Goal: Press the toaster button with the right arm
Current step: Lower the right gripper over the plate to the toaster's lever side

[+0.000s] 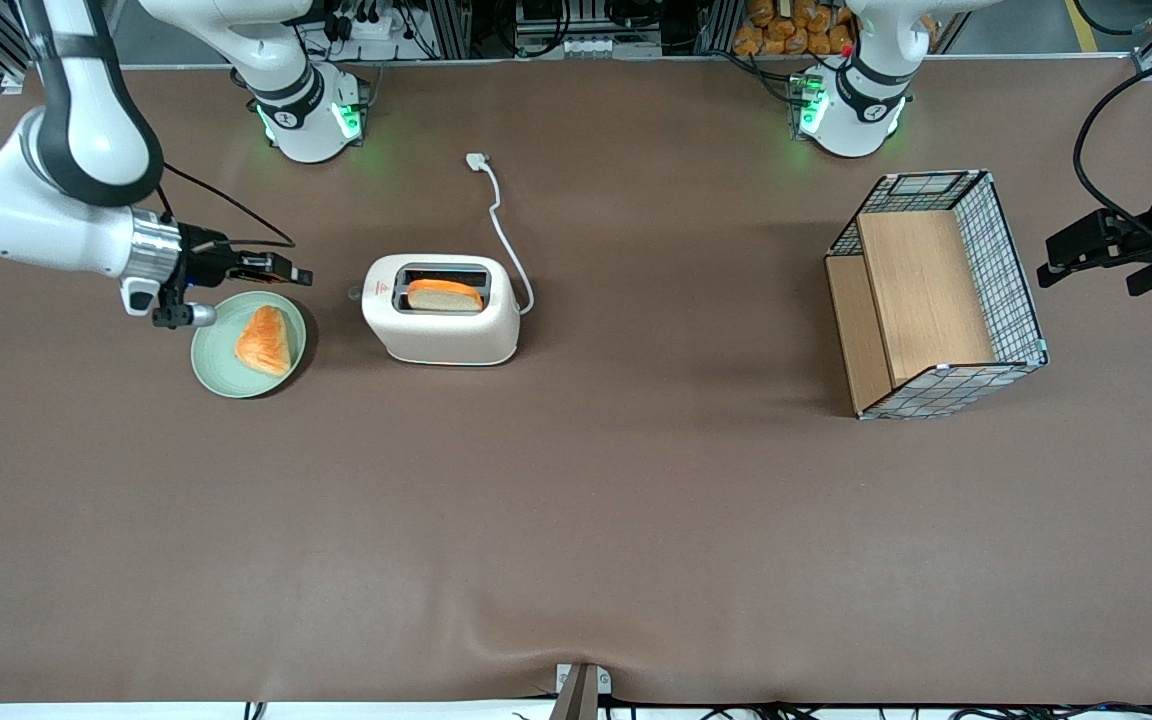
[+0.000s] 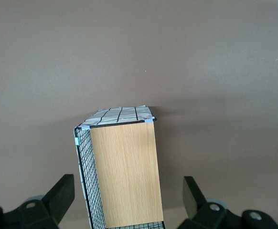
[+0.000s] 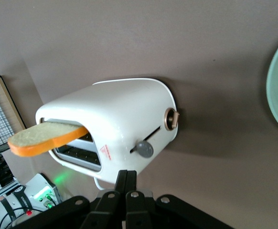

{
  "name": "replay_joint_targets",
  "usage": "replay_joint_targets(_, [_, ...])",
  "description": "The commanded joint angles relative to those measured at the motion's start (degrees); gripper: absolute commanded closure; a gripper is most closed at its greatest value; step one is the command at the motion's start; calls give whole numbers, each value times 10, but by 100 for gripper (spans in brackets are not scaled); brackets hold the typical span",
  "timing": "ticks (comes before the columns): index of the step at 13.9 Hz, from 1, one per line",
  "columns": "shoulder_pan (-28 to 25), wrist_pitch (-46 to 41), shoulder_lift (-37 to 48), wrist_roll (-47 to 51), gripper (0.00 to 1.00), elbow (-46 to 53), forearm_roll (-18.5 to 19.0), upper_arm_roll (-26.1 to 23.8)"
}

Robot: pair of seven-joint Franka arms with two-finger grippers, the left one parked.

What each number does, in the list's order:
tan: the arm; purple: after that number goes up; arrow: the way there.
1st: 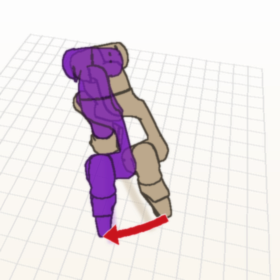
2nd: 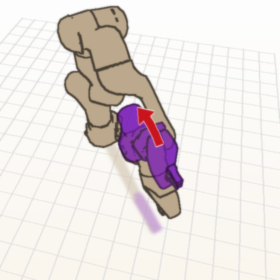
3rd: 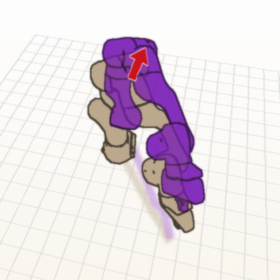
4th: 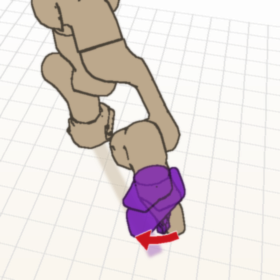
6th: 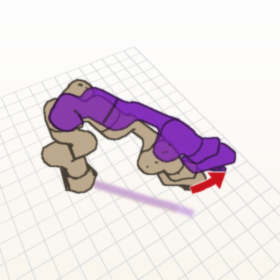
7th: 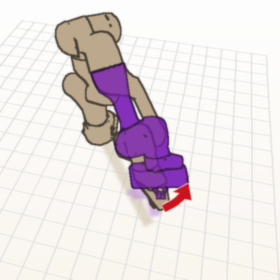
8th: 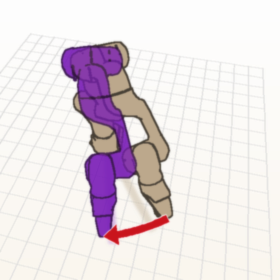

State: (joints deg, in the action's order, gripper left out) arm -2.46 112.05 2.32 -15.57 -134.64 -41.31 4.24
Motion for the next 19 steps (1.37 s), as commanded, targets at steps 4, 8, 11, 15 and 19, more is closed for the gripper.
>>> replay_joint_targets(4, [-3, 55, -17, -31, 100, -19, -52, -26])
replay_joint_targets(8, [-3, 78, -24, -31, 100, -30, -61, -41])
replay_joint_targets(11, [-3, 78, -29, -31, 100, -31, -61, -42])
replay_joint_targets(15, [-5, 78, -40, -36, 100, -31, -62, -42])
replay_joint_targets(19, [-10, 93, -42, -37, 100, -45, -71, -47])
